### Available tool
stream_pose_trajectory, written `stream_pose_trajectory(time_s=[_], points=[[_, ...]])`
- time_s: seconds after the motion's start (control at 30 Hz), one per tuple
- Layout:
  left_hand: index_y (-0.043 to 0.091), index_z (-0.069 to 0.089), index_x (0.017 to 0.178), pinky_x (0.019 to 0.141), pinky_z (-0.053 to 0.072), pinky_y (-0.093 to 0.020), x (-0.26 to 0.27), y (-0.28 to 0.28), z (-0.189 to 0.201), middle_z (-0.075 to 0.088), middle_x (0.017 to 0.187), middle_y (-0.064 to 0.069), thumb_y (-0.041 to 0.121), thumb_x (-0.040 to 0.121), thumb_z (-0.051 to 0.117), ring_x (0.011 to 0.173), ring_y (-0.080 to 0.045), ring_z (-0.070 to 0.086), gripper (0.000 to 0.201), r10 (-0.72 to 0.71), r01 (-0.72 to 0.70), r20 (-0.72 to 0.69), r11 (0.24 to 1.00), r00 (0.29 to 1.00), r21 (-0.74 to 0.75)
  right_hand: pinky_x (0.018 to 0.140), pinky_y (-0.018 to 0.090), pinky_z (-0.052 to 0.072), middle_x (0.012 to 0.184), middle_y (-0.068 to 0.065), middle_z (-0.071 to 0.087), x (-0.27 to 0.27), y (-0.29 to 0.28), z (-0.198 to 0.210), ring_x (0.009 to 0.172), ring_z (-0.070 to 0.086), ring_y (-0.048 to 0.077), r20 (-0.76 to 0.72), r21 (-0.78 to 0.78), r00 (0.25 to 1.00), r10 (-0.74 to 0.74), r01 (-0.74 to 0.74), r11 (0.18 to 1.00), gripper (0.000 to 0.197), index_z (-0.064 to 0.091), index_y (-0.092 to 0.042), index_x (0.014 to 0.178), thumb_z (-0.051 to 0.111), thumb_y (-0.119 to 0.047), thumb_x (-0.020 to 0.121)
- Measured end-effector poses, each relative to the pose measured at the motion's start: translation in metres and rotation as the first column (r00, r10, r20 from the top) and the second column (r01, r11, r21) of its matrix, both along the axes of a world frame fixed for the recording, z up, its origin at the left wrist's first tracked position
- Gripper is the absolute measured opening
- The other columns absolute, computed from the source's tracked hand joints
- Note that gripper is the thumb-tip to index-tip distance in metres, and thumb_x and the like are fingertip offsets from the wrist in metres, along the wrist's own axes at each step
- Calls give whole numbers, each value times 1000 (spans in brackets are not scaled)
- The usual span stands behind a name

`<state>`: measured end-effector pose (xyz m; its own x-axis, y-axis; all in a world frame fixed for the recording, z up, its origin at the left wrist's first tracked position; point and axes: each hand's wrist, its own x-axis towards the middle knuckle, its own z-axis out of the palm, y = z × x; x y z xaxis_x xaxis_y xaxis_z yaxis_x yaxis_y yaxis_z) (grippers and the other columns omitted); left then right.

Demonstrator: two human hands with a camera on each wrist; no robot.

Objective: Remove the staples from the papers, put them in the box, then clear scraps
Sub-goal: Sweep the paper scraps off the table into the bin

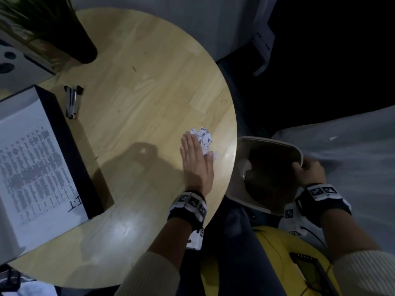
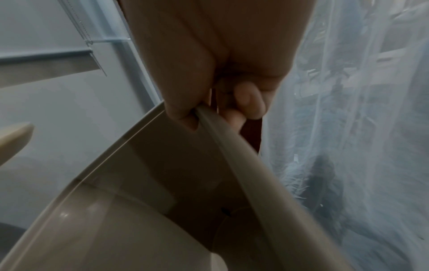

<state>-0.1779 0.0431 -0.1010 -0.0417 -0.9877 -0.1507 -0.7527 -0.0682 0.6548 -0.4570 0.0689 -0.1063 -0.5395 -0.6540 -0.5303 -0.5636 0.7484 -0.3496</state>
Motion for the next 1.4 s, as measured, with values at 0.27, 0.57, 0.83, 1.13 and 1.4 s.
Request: stream_pose_trajectory(time_s=[0.27, 0.57, 0.83, 1.13, 1.4], points=[[1, 18, 145, 120, 3, -42, 48, -61, -7, 16, 156, -18, 42, 93, 20, 145, -23, 5, 66, -13, 12, -5, 991, 1000, -132, 86, 47, 49, 105, 30, 66, -4, -11, 0, 101, 61, 44, -5, 14, 1000, 22, -22, 1000, 29, 62, 0, 108, 52, -18, 88], [6, 1, 147, 119, -9, -31, -14, -33, 1, -2, 158, -10, 47, 90, 5, 142, -11, -12, 70, -345, 341, 70, 938, 936, 57, 86, 48, 50, 102, 29, 67, 7, -27, 3, 97, 63, 42, 12, -1, 999, 34, -34, 999, 30, 64, -2, 106, 53, -22, 87], [-2, 17, 144, 120, 8, -44, 52, -49, -12, 15, 155, -21, 37, 92, 18, 145, -27, 7, 66, 10, -7, 41, 996, 999, -84, 85, 46, 49, 103, 29, 66, 7, -24, 6, 97, 63, 42, 16, -23, 1000, -23, 24, 999, 29, 63, -2, 105, 53, -21, 86], [2, 5, 147, 120, -8, -38, -32, -32, -4, -1, 159, -13, 49, 90, 4, 146, -21, -9, 73, -261, 253, 132, 964, 956, 76, 87, 46, 48, 104, 26, 67, 22, -30, 10, 99, 62, 41, 8, -20, 1000, 9, -8, 1000, 30, 64, -8, 109, 53, -24, 87], [5, 6, 147, 121, -4, -36, -56, -12, 2, -1, 159, -11, 55, 89, -7, 145, -15, -10, 78, -453, 453, -27, 889, 891, 66, 81, 39, 47, 100, 29, 67, 31, -33, 12, 97, 63, 41, 38, -69, 999, -13, 15, 998, 27, 66, -2, 101, 52, -20, 86]])
